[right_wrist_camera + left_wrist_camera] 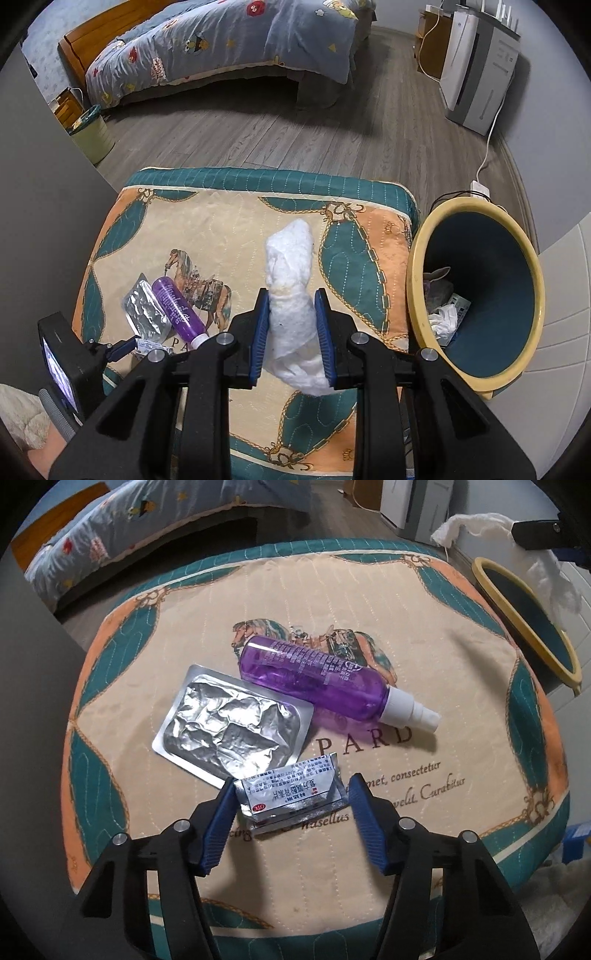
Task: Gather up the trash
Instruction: 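Grasp the small white medicine box with the left gripper while the right gripper holds the tissue, then carry the medicine box and tissue over the bin with both grippers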
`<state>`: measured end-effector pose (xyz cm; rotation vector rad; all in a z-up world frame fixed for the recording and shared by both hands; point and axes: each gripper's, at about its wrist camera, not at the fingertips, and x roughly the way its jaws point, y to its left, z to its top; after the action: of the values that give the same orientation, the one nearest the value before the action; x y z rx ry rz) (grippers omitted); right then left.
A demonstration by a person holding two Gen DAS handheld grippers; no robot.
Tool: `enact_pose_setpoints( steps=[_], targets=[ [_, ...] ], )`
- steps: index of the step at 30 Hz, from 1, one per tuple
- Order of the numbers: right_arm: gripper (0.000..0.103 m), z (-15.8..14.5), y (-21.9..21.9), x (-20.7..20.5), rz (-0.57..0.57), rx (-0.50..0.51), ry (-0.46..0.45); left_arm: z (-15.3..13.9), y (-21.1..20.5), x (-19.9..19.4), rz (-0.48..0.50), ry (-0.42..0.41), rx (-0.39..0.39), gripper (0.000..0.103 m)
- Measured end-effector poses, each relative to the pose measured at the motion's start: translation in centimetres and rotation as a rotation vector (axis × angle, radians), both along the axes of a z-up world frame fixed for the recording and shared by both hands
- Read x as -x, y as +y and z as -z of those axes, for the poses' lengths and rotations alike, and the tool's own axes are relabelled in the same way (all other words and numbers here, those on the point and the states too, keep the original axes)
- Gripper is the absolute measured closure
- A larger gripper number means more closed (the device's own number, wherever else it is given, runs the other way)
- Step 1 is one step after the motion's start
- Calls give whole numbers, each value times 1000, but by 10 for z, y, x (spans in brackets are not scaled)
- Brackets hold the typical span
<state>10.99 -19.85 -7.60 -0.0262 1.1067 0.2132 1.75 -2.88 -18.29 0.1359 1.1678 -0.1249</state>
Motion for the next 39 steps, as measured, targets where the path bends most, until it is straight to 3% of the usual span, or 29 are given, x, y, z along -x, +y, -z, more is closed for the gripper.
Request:
enact_pose_setpoints(
  steps=[16, 24, 32, 39],
  targets=[
    [79, -17, -14, -4, 27, -42, -38, -39, -17, 0, 66, -138, 15, 41],
    [79, -45, -30, -2, 43, -66, -105, -53, -32, 3, 136, -193, -7, 41],
    [79, -64, -79, -8, 131, -83, -161, -56, -52, 3, 186, -204, -13, 41],
    [79, -56, -145, -14, 268, -73, -155, -66, -86, 1, 274, -231, -10, 41]
  ],
)
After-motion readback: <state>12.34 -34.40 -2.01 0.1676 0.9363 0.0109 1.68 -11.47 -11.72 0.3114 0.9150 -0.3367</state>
